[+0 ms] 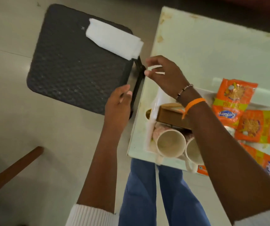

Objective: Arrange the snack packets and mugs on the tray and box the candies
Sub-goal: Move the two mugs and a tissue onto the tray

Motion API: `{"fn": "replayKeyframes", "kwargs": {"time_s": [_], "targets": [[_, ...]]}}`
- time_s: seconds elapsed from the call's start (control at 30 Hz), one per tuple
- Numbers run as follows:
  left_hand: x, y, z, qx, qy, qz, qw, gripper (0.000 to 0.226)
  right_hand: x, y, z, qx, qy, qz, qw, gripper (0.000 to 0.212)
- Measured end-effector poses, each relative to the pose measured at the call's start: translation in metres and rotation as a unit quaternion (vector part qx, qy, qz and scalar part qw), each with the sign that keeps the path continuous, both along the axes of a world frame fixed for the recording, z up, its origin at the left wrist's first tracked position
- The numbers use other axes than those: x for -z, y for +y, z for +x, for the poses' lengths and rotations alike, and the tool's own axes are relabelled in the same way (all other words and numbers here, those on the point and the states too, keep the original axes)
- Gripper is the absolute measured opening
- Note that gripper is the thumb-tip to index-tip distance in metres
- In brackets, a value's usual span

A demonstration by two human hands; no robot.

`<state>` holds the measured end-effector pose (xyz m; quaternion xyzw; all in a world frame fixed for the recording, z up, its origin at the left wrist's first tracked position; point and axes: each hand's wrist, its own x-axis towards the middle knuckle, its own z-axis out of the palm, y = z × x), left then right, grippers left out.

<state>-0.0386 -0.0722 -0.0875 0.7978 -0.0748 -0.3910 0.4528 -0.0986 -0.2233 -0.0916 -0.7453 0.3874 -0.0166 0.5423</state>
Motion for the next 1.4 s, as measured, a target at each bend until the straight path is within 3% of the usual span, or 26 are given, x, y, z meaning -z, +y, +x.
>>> {"fn": "replayKeyframes", "kwargs": {"time_s": [0.1, 0.23, 0.4, 0.5, 0.6, 0.67, 0.77, 0.87, 0.97, 1.13, 1.27, 1.4], "targets": [[-0.001, -0.004, 0.028, -0.040, 0.010, -0.008, 0.999, 0.026, 0.017, 0.004, 0.051, 0.150, 0.008, 0.083, 0.985, 0.044], [0.008, -0.007, 0.055, -0.050, 0.003, -0.003, 0.999, 0.026, 0.044, -0.005, 0.095, 0.289, 0.026, 0.251, 0.924, 0.070], [0.019, -0.009, 0.068, -0.057, 0.025, 0.000, 0.998, 0.027, 0.050, -0.007, 0.115, 0.350, -0.033, 0.303, 0.886, 0.045], [0.019, -0.011, 0.066, -0.103, 0.136, -0.024, 0.985, 0.032, 0.036, -0.002, 0.104, 0.347, -0.075, 0.357, 0.864, 0.038], [0.017, -0.007, 0.060, -0.157, 0.289, -0.084, 0.940, 0.046, 0.020, 0.002, 0.069, 0.358, -0.105, 0.402, 0.836, 0.030], [0.014, -0.004, 0.053, -0.171, 0.364, -0.122, 0.907, 0.055, 0.008, 0.008, 0.035, 0.348, -0.084, 0.398, 0.845, 0.024], [0.007, 0.000, 0.039, -0.189, 0.412, -0.190, 0.871, 0.033, -0.006, 0.015, -0.017, 0.317, -0.076, 0.401, 0.856, 0.023], [0.006, 0.002, 0.020, -0.158, 0.365, -0.186, 0.898, 0.015, -0.013, 0.019, -0.063, 0.271, -0.057, 0.373, 0.886, 0.031], [0.008, 0.004, 0.005, -0.030, 0.310, -0.125, 0.942, 0.033, -0.016, 0.019, -0.103, 0.248, -0.024, 0.312, 0.917, 0.037], [0.011, -0.001, -0.023, 0.120, 0.193, -0.056, 0.972, 0.041, -0.015, 0.014, -0.152, 0.179, 0.079, 0.059, 0.979, 0.040], [0.013, -0.013, -0.047, 0.154, 0.123, -0.061, 0.979, 0.040, -0.009, 0.017, -0.175, 0.162, 0.088, -0.054, 0.981, 0.026], [0.014, -0.028, -0.066, 0.149, 0.058, -0.053, 0.986, 0.038, 0.005, 0.020, -0.193, 0.204, 0.112, -0.077, 0.969, 0.023]]}}
